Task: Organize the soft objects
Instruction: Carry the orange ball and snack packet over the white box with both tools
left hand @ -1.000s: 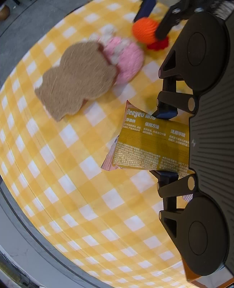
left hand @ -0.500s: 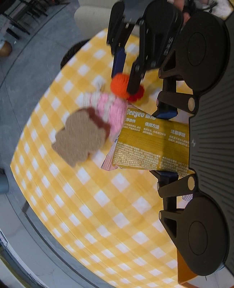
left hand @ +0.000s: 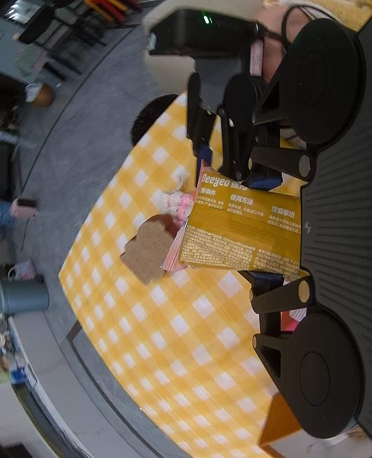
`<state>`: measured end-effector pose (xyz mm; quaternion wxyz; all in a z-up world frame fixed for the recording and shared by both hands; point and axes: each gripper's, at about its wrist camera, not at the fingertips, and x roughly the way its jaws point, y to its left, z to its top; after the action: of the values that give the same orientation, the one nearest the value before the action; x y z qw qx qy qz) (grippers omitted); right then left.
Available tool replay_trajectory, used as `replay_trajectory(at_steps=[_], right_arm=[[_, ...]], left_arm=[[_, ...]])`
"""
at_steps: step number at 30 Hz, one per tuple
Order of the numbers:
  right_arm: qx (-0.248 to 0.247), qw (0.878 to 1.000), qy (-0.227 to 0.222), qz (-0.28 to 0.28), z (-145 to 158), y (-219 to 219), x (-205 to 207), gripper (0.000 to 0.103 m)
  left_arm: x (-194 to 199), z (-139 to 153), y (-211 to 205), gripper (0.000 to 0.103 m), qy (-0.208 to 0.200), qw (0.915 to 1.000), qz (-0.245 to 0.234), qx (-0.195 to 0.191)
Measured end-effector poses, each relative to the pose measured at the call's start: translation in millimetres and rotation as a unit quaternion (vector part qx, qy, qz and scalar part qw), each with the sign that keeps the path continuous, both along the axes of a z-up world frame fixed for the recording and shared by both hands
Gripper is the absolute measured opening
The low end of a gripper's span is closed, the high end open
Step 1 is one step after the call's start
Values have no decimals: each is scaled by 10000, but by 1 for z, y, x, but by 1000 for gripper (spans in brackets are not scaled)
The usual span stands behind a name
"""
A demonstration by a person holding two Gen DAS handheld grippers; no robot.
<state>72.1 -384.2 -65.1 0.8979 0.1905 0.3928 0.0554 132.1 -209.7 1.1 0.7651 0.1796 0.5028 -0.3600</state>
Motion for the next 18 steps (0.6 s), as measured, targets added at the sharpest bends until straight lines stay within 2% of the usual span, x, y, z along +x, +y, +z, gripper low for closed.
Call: replay_trajectory(at_steps=[5,8,13,16,18], right_arm=[[135,9998,-169,49,7,3,-4,41],[380,9984,-424,57,18,0,-10,41],[682,9926,-960,285,45,13,-25,41],[869,9865,-1292,501,66,29,-30,41],[965,9820,-1503,613,78,41,-33,41]], left_arm=[[-13,26,22,58,-124,9994,105,-306],[-16,43,42,58,-168,9975,319,-609],[-33,61,81,58,-498,9935,587,-838],[-41,63,110,58,-589,9880,919,-1095],[-43,61,133,58,-561,9805,1207,-1449]])
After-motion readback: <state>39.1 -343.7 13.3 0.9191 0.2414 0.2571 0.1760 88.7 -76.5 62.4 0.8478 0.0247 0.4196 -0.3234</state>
